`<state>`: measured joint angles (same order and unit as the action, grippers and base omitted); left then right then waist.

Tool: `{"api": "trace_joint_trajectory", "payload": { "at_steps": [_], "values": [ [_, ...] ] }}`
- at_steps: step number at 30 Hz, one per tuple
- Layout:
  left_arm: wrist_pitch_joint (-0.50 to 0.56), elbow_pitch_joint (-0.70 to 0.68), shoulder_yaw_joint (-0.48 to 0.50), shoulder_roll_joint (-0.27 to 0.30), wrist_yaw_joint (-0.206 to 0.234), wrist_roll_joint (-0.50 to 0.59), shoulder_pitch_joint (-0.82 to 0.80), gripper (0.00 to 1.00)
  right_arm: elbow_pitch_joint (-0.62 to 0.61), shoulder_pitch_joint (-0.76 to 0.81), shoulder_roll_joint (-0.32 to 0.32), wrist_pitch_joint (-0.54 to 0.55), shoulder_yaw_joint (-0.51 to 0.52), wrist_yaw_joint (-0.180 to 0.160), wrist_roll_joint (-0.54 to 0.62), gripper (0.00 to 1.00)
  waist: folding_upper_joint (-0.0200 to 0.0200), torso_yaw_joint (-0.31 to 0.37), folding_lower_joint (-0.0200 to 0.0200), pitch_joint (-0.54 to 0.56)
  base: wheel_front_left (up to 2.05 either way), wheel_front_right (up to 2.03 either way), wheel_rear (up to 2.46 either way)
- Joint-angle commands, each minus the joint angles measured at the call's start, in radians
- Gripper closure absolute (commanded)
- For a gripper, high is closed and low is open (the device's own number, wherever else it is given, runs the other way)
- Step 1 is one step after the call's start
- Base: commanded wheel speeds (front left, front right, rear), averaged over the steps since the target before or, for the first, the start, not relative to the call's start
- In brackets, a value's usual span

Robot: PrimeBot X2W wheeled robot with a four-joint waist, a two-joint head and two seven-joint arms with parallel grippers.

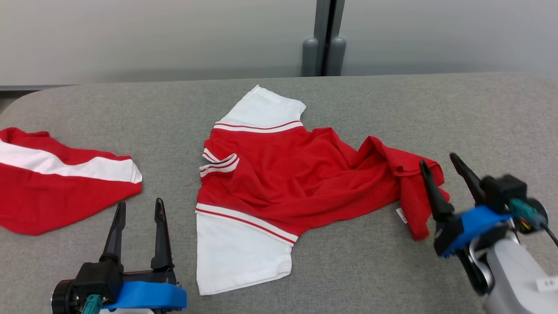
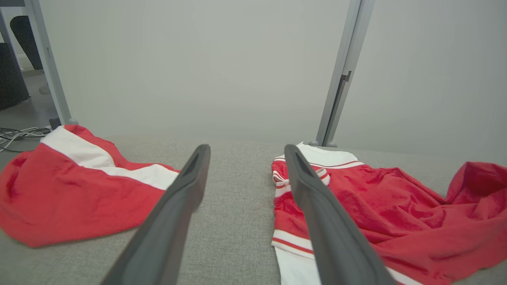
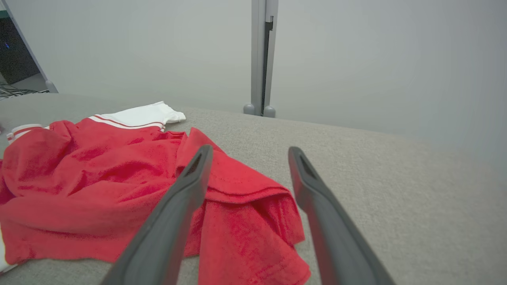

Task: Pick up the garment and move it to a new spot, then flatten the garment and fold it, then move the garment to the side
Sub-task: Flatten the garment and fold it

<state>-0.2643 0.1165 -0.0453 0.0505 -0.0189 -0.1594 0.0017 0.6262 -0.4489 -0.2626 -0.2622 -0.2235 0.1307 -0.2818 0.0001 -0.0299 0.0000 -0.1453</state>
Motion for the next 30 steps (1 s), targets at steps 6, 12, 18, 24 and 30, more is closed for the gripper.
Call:
{"api": "trace_joint_trajectory", "payload": {
  "at_steps": [6,12,18,24,30],
  "values": [
    [0.000,-0.010,0.003,0.000,-0.007,0.008,0.011,0.00,-0.126,0.211,0.027,-0.003,0.115,0.000,0.029,0.00,-0.0001,0.024,0.0000,0.012,0.00,0.00,0.00],
    [0.000,-0.011,0.003,0.000,-0.009,0.012,0.012,0.00,-0.128,0.271,0.060,-0.003,0.146,0.000,0.038,0.00,-0.0001,0.027,0.0000,0.009,0.00,0.00,0.00],
    [0.000,-0.012,0.001,0.000,-0.012,0.019,-0.007,0.00,-0.064,0.234,0.093,-0.003,0.153,0.000,0.035,0.00,-0.0001,0.011,0.0000,-0.008,0.00,0.00,0.00],
    [0.000,-0.013,0.001,0.000,-0.012,0.021,-0.011,0.00,0.061,0.196,0.123,-0.004,0.161,0.000,0.034,0.00,-0.0001,-0.006,0.0000,-0.022,0.00,0.00,0.00],
    [0.000,-0.015,0.009,0.000,-0.013,0.026,-0.018,0.00,0.131,0.163,0.145,-0.003,0.177,0.000,0.025,0.00,-0.0001,-0.008,0.0000,-0.034,0.00,0.00,0.00]
  ]
}}
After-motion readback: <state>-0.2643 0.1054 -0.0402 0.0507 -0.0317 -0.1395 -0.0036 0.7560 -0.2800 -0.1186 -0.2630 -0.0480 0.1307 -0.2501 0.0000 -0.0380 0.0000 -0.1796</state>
